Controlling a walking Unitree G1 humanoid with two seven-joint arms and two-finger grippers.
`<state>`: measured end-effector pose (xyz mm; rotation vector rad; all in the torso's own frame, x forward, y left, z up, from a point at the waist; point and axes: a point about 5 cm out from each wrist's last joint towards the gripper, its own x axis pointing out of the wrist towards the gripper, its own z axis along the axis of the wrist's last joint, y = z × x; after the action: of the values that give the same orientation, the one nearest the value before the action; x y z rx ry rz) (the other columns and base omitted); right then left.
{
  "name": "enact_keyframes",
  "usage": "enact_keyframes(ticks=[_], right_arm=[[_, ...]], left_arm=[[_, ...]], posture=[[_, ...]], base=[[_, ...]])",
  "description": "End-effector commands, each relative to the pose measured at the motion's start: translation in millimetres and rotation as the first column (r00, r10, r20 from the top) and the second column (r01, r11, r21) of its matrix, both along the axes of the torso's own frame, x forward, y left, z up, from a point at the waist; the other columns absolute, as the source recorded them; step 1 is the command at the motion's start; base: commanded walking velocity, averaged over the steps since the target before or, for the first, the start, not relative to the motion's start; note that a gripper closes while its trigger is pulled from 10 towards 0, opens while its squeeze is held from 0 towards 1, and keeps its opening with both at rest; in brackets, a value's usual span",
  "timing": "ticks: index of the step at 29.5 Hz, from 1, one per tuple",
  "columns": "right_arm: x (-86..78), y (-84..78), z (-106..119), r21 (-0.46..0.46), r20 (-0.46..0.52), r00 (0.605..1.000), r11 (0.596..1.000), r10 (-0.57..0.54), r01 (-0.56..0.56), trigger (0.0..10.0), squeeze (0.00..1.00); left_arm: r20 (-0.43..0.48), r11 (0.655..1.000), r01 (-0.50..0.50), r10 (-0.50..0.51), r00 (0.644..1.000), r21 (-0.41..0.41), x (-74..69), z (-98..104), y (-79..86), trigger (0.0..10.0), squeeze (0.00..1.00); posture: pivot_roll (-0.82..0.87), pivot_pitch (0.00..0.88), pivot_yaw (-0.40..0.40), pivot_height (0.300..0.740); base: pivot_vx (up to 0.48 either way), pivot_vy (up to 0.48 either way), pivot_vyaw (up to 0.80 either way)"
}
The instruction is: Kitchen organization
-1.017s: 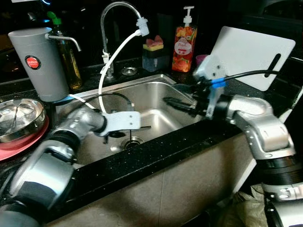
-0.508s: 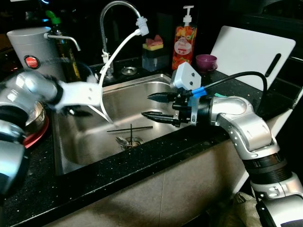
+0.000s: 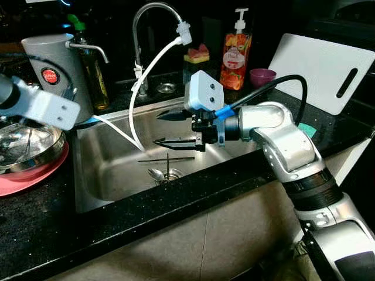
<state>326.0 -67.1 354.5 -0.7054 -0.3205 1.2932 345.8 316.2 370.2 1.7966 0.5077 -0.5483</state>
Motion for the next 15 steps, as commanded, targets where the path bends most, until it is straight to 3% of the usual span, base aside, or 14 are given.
enact_keyframes(ticks=[1, 3, 6, 9, 10, 12, 15], right_arm=[[-2.9, 3.8, 2.4, -0.024, 0.024, 0.999, 1.0, 0.021, -0.02, 10.0, 0.0], [-3.7, 2.2, 1.9, -0.026, 0.023, 1.0, 0.999, 0.02, -0.019, 10.0, 0.0], [-3.5, 1.2, 2.8, -0.02, 0.027, 1.0, 1.0, 0.016, -0.016, 10.0, 0.0], [-2.9, 1.0, 3.0, -0.018, 0.029, 0.999, 1.0, 0.017, -0.016, 10.0, 0.0], [-2.2, 0.9, 3.5, -0.015, 0.032, 0.999, 1.0, 0.015, -0.014, 10.0, 0.0], [-1.4, -0.2, 3.8, -0.005, 0.03, 1.0, 1.0, 0.009, -0.009, 10.0, 0.0], [-2.3, -2.6, 0.7, -0.007, 0.021, 1.0, 1.0, 0.01, -0.009, 10.0, 0.0]], left_arm=[[-0.022, 0.996, -0.083, 0.084, 0.996, 0.032, -4.5, -9.4, 17.0, 10.0, 0.0], [0.012, 0.988, -0.135, 0.134, 0.991, 0.078, -3.6, -13.8, 25.3, 10.0, 0.0], [0.161, 0.981, -0.194, 0.187, 0.969, 0.028, 1.7, -8.5, 30.1, 10.0, 0.04], [0.199, 0.978, -0.207, 0.201, 0.959, 0.013, 2.8, -6.7, 31.1, 10.0, 0.04], [0.233, 0.975, -0.22, 0.222, 0.947, -0.037, 3.2, -4.7, 32.4, 10.0, 1.0], [0.308, 0.949, -0.234, 0.292, 0.906, -0.212, 4.1, -1.8, 35.7, 10.0, 1.0], [0.361, 0.845, -0.229, 0.431, 0.827, -0.483, 4.3, -4.3, 43.4, 10.0, 1.0]], posture=[[0.08, 0.103, 0.045, 0.74], [0.07, 0.102, 0.05, 0.74], [0.07, 0.102, 0.05, 0.74], [0.07, 0.102, 0.05, 0.74], [0.08, 0.098, 0.058, 0.74], [0.08, 0.1, 0.056, 0.74], [0.09, 0.096, 0.055, 0.74]], base=[[0.0, 0.0, 0.0], [0.0, 0.0, 0.0], [0.0, 0.0, 0.0], [0.0, 0.0, 0.0], [0.0, 0.0, 0.0], [0.0, 0.0, 0.0], [0.0, 0.0, 0.0]])
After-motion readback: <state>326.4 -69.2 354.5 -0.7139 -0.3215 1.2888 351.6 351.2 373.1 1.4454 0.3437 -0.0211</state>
